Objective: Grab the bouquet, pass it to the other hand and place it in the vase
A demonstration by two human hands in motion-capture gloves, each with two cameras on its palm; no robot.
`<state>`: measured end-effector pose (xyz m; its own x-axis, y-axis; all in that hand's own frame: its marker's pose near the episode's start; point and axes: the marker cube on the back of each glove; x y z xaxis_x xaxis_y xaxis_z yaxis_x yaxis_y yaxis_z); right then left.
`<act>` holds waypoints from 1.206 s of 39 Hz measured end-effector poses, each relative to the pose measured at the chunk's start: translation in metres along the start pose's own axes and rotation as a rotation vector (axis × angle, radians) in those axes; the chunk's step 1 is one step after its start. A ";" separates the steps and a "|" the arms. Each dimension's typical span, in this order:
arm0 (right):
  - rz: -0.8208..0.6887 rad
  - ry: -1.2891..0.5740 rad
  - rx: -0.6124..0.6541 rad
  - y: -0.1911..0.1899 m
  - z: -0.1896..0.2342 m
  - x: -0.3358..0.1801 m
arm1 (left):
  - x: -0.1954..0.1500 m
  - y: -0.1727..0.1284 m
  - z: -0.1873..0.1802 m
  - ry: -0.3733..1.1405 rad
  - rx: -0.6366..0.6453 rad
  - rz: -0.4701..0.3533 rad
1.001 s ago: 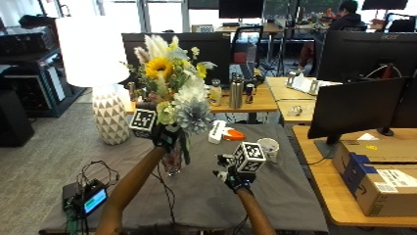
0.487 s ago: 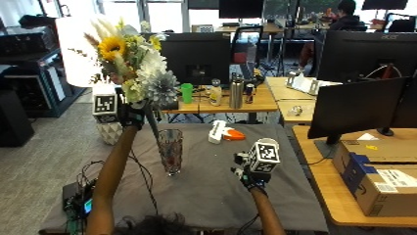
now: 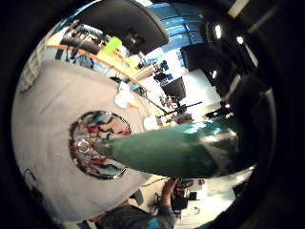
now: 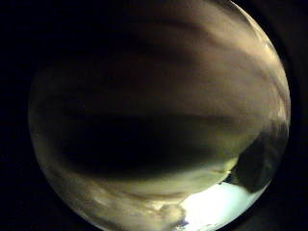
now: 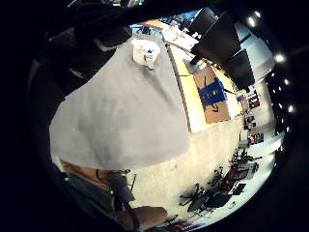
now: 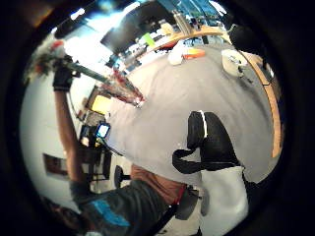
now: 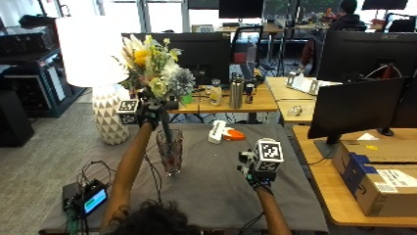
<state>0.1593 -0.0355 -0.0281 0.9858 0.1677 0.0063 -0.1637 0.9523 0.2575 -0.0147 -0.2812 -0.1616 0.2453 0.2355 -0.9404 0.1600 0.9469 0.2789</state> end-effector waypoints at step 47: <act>-0.040 0.018 0.073 0.010 -0.033 -0.036 | -0.027 0.133 -0.093 -0.722 -0.129 -0.062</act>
<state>0.1211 -0.0232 -0.0580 0.9906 0.1348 -0.0227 -0.1200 0.9374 0.3268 -0.0892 -0.1416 -0.1173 0.8150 0.0202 -0.5791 0.0909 0.9826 0.1622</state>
